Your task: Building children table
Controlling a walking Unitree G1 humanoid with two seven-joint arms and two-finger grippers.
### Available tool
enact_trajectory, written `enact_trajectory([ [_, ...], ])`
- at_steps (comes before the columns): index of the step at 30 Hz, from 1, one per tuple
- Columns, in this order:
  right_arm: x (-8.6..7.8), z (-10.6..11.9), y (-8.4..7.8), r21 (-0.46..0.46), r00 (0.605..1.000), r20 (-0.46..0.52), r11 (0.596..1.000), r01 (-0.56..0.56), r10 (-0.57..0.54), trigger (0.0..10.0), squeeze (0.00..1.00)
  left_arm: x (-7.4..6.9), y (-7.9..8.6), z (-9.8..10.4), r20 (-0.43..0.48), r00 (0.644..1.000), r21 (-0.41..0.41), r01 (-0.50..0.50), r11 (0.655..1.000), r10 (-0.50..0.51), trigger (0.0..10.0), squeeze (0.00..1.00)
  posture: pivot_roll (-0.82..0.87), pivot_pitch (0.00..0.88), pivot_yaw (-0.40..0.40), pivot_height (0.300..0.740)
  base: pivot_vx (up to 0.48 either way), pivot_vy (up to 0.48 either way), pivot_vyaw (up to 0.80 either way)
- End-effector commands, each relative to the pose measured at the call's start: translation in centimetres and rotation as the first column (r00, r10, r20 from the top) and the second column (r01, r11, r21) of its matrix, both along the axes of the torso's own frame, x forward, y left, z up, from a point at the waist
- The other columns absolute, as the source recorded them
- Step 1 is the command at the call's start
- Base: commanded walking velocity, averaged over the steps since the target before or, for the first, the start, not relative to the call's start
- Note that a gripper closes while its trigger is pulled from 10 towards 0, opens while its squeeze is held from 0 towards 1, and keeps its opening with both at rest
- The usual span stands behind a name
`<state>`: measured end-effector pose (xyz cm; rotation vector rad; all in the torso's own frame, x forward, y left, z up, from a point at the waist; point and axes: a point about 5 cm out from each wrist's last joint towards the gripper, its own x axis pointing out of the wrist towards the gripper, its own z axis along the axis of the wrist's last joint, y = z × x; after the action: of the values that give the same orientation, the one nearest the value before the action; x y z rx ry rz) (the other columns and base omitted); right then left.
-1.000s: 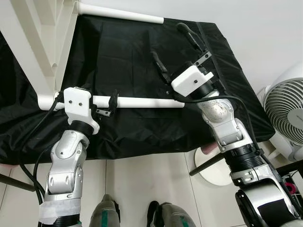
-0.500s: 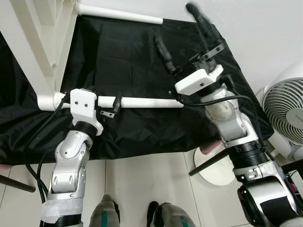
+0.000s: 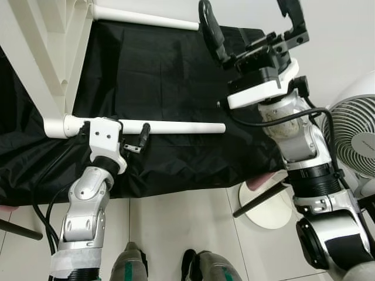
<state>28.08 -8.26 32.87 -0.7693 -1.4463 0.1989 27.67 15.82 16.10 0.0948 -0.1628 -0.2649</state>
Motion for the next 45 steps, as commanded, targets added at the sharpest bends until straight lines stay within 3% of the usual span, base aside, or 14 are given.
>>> enact_trajectory([
  [1, 0.1, 0.5, -0.2, 0.016, 1.0, 0.002, 1.0, -0.001, 0.001, 10.0, 0.0, 0.1, 0.1, -0.3, -0.013, 0.998, -0.004, -0.068, 0.998, 0.068, 10.0, 0.0, 0.14, 0.091, -0.103, 0.74, 0.0, 0.0, 0.0],
  [5, 0.9, 1.1, 0.5, -0.031, 0.999, -0.053, 0.999, -0.007, 0.005, 10.0, 0.0, 0.2, 0.3, -0.2, -0.009, 0.998, 0.005, -0.068, 0.998, 0.068, 10.0, 0.0, 0.14, 0.088, -0.095, 0.74, 0.0, 0.0, 0.0],
  [8, 1.9, 1.6, 1.2, -0.089, 0.989, -0.147, 0.996, -0.028, 0.014, 10.0, 0.0, 0.3, 0.4, 0.0, -0.002, 0.998, 0.01, -0.068, 0.998, 0.068, 10.0, 0.0, 0.14, 0.085, -0.092, 0.74, 0.0, 0.0, 0.0],
  [16, 3.2, 3.4, 1.7, -0.201, 0.988, -0.153, 0.98, -0.004, -0.027, 10.0, 0.0, 0.5, 0.4, 0.3, 0.007, 0.998, 0.015, -0.067, 0.998, 0.067, 10.0, 0.0, 0.14, 0.078, -0.089, 0.74, 0.0, 0.0, 0.0],
  [29, 3.4, 6.6, 2.6, -0.341, 0.976, -0.216, 0.939, -0.053, -0.023, 10.0, 0.0, 0.7, 0.3, 0.5, 0.015, 0.997, 0.018, -0.07, 0.997, 0.07, 10.0, 0.0, 0.13, 0.074, -0.084, 0.74, 0.0, 0.0, 0.0],
  [31, 3.8, 7.0, 3.1, -0.432, 0.965, -0.249, 0.901, -0.042, -0.075, 10.0, 0.0, 0.9, 0.1, 0.6, 0.018, 0.998, 0.015, -0.066, 0.998, 0.065, 10.0, 0.0, 0.11, 0.074, -0.079, 0.74, 0.0, 0.0, 0.0],
  [33, 3.8, 7.0, 3.1, -0.432, 0.965, -0.249, 0.901, -0.042, -0.075, 10.0, 0.0, 0.9, 0.1, 0.6, 0.018, 0.998, 0.015, -0.066, 0.998, 0.065, 10.0, 0.0, 0.11, 0.074, -0.079, 0.74, 0.0, 0.0, 0.0],
  [35, 4.1, 6.9, 3.5, -0.501, 0.95, -0.289, 0.864, -0.044, -0.119, 10.0, 0.0, 1.0, 0.0, 0.6, 0.017, 0.998, 0.016, -0.063, 0.998, 0.063, 10.0, 0.0, 0.11, 0.076, -0.078, 0.74, 0.0, 0.0, 0.0],
  [37, 4.4, 7.0, 3.8, -0.51, 0.93, -0.343, 0.858, -0.067, -0.132, 10.0, 0.0, 0.9, -0.1, 0.5, 0.015, 0.998, 0.013, -0.06, 0.998, 0.06, 10.0, 0.0, 0.1, 0.079, -0.079, 0.74, 0.0, 0.0, 0.0],
  [45, 4.5, 7.7, 4.6, -0.515, 0.914, -0.374, 0.855, -0.061, -0.16, 10.0, 0.0, 0.9, 0.0, 0.4, 0.007, 0.998, 0.013, -0.065, 0.998, 0.065, 10.0, 0.0, 0.1, 0.077, -0.075, 0.74, 0.0, 0.0, 0.0],
])
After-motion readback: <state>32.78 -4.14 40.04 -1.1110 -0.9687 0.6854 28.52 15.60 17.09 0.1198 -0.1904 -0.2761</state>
